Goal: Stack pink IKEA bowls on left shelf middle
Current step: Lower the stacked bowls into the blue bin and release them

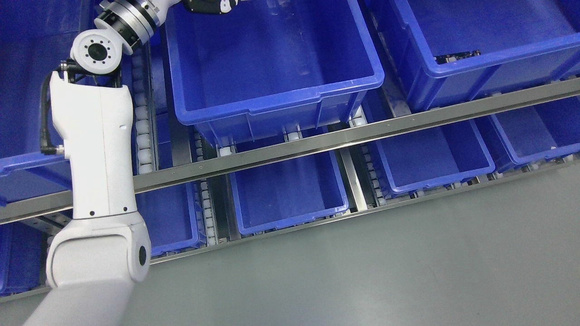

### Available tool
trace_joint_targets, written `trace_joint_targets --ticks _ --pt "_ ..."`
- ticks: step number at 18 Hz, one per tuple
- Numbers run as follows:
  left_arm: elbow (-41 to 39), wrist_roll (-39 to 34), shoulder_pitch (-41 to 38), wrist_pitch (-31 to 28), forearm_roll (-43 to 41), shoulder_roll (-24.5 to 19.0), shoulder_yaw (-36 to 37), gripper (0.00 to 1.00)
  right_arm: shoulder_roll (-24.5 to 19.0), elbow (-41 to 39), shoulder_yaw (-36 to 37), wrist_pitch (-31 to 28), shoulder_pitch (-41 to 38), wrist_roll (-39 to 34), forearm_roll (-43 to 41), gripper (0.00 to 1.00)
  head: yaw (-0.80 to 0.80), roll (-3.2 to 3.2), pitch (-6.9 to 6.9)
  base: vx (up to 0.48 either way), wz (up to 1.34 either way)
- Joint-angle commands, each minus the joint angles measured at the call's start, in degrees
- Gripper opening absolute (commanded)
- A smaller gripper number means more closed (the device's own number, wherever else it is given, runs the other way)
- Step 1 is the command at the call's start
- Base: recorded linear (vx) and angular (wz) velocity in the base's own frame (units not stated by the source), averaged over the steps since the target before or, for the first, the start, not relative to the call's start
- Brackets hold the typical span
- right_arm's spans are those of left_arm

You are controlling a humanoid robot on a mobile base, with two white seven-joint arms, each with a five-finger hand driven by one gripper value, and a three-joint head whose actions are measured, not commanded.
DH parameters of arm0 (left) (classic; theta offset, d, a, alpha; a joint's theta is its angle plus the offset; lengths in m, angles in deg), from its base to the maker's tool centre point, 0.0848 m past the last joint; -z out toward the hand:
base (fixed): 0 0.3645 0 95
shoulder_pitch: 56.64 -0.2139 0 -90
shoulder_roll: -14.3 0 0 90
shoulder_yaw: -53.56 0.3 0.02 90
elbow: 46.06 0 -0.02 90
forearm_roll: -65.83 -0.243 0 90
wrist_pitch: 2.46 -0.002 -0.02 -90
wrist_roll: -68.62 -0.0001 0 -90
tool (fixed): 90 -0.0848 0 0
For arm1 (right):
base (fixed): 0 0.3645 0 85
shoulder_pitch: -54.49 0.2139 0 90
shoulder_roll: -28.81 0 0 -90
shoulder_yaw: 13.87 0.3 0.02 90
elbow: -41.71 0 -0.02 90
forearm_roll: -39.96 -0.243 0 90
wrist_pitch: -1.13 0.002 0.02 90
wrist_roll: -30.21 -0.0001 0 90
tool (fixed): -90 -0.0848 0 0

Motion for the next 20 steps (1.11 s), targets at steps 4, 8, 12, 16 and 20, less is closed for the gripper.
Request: trace_joint_targets --ticks 4,8,12,16,20 --pt "0.69 4.06 -4.30 -0.16 -0.01 -2.04 0.62 0.02 1.00 0.00 0.00 0.01 0.00 -0.04 0.00 1.00 0.00 0.00 0.00 0.058 -0.03" --pt "0.60 6.70 -4.75 -0.51 -0.36 -1.69 0.80 0.02 1.00 0.00 0.00 0.01 0.00 -0.13 0.00 1.00 0.00 0.00 0.00 0.021 0.00" --pt "1.22 7.06 -4.57 -1.39 -0.45 -0.81 3.96 0.04 1.00 0.00 0.00 0.01 0.00 -0.13 0.00 1.00 0.00 0.00 0.00 0.000 0.00" --pt "2.80 6.01 -3.52 -1.30 -0.62 0.69 4.22 0.10 1.00 0.00 0.00 0.01 0.00 -0.04 0.00 1.00 0.00 0.00 0.00 0.000 0.00" --pt "2.71 4.51 -3.51 -1.48 -0.54 1.83 4.14 0.48 1.00 0.00 0.00 0.01 0.00 -0.13 0.00 1.00 0.00 0.00 0.00 0.000 0.00"
